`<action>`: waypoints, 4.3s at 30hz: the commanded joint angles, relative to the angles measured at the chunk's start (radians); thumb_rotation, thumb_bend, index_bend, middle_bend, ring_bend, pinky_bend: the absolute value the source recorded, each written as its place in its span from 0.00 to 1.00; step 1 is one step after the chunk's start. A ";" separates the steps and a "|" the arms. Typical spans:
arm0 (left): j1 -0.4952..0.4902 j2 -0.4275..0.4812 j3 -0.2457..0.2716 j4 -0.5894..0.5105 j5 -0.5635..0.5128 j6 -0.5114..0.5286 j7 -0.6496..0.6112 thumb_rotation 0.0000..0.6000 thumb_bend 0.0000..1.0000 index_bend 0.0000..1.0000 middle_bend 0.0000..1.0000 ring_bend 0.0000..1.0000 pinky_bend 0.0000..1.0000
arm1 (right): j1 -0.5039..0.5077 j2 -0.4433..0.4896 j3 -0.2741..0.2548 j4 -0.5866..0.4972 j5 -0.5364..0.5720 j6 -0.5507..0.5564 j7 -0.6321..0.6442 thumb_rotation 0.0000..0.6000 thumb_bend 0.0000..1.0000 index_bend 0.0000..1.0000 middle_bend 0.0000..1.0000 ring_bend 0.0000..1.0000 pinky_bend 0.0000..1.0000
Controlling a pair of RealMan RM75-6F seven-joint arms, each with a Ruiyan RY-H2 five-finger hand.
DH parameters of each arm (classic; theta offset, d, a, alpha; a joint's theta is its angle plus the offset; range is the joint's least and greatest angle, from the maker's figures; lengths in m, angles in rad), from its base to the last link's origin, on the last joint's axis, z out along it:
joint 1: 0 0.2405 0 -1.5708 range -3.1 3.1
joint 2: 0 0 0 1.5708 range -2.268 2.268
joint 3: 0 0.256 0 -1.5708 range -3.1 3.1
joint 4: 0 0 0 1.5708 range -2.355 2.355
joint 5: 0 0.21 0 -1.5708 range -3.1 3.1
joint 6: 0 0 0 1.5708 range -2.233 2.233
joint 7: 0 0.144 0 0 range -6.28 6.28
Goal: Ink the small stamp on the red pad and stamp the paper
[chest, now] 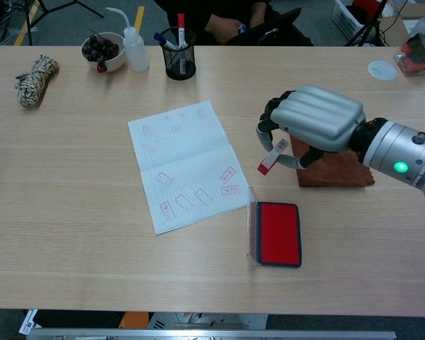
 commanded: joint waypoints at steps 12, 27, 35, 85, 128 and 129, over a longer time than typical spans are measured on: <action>0.007 0.001 0.004 -0.002 0.003 0.007 -0.002 1.00 0.26 0.07 0.04 0.12 0.18 | 0.133 -0.216 0.096 0.117 0.290 -0.090 -0.217 1.00 0.34 0.69 0.48 0.29 0.32; 0.008 0.001 0.002 0.003 -0.012 0.000 0.000 1.00 0.26 0.07 0.04 0.12 0.18 | 0.251 -0.368 0.112 0.277 0.437 -0.100 -0.317 1.00 0.34 0.69 0.48 0.29 0.32; 0.009 -0.002 -0.001 0.020 -0.027 -0.009 -0.010 1.00 0.26 0.07 0.04 0.12 0.18 | 0.298 -0.437 0.100 0.362 0.454 -0.106 -0.337 1.00 0.34 0.69 0.48 0.29 0.32; 0.013 -0.006 -0.001 0.043 -0.042 -0.023 -0.024 1.00 0.26 0.07 0.04 0.12 0.18 | 0.311 -0.564 0.035 0.558 0.397 -0.106 -0.313 1.00 0.34 0.70 0.48 0.29 0.32; 0.019 -0.002 -0.002 0.040 -0.041 -0.018 -0.029 1.00 0.26 0.07 0.04 0.12 0.18 | 0.276 -0.487 0.058 0.465 0.359 -0.062 -0.270 1.00 0.34 0.71 0.48 0.30 0.32; 0.019 -0.001 -0.002 0.039 -0.040 -0.018 -0.028 1.00 0.26 0.07 0.04 0.12 0.18 | 0.270 -0.464 0.061 0.438 0.353 -0.051 -0.263 1.00 0.34 0.71 0.48 0.30 0.32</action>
